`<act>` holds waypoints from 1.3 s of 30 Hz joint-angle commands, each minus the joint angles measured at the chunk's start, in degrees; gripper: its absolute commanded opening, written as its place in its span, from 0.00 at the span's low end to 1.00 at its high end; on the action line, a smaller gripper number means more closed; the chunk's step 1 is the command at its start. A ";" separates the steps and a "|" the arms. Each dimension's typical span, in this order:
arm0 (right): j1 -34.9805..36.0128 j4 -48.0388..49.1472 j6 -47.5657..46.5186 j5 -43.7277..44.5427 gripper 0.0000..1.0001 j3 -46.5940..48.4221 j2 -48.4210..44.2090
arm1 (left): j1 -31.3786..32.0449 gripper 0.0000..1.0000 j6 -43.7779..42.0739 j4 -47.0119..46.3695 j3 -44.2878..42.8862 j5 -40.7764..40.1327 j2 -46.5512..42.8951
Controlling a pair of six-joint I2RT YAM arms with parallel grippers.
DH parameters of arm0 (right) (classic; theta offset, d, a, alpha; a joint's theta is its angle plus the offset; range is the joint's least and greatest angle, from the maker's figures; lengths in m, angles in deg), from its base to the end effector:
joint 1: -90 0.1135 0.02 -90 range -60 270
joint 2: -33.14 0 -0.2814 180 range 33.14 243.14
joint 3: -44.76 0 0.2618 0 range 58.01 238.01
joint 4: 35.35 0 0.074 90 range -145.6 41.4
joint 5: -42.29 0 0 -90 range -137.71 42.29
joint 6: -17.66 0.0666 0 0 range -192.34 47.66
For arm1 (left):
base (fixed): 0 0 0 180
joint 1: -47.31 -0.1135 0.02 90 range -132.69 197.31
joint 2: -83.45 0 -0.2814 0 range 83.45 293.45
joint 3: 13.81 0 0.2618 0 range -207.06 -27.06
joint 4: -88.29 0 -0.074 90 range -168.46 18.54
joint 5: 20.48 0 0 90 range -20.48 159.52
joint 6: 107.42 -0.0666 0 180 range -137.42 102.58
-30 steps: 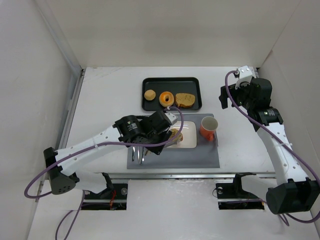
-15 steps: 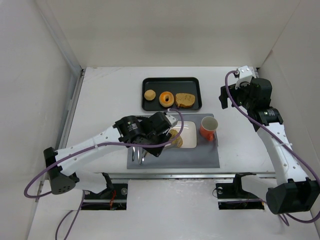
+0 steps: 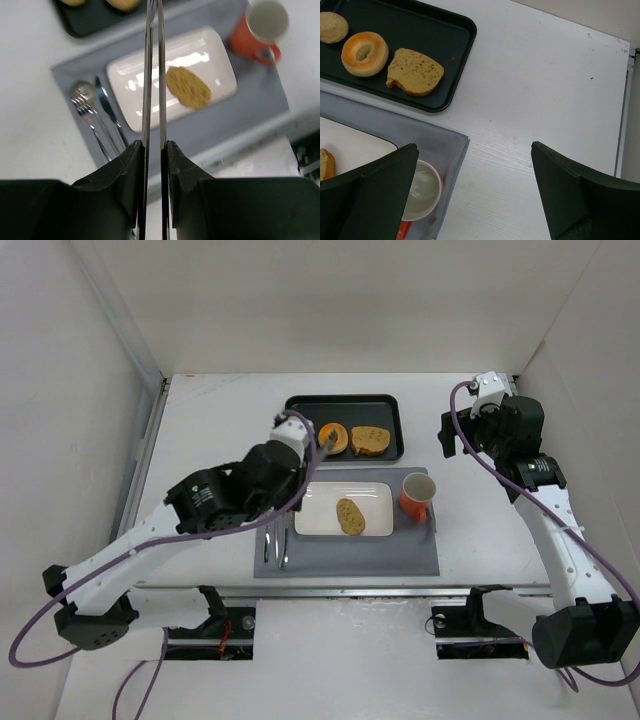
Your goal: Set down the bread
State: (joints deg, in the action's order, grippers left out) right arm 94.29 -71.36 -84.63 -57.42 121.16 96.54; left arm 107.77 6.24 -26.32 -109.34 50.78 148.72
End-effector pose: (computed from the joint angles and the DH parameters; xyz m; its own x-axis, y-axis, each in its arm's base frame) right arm 0.2760 0.0320 0.3694 -0.3322 -0.2353 -0.9134 -0.3063 0.9428 -0.1315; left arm 0.1372 -0.1987 0.4221 -0.5385 0.1794 -0.8233 0.5221 0.8379 -0.1589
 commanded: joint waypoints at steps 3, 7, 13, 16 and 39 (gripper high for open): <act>0.28 0.70 -0.54 -1.27 1.00 1.53 -1.87 | -12.45 0.19 -3.61 -14.57 7.02 -12.72 -1.91; 0.28 0.18 -0.54 -1.80 1.00 1.53 -1.87 | -25.81 0.19 -10.11 -22.51 12.31 -11.15 0.20; 0.28 0.18 -0.54 -2.33 1.00 2.06 -2.92 | -42.79 0.19 -16.45 -31.83 15.04 -2.36 8.98; 0.28 0.18 -0.54 -2.85 1.00 2.06 -2.93 | -47.00 0.18 -17.94 -34.89 16.44 0.98 12.23; 0.28 -0.35 -0.54 -2.85 1.00 2.06 -3.98 | -54.67 0.44 -19.71 -39.84 18.74 8.45 32.98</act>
State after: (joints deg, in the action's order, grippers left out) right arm 94.29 -72.63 -84.63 -59.76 121.16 93.87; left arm 53.57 -12.99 -66.69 -89.69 57.64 181.97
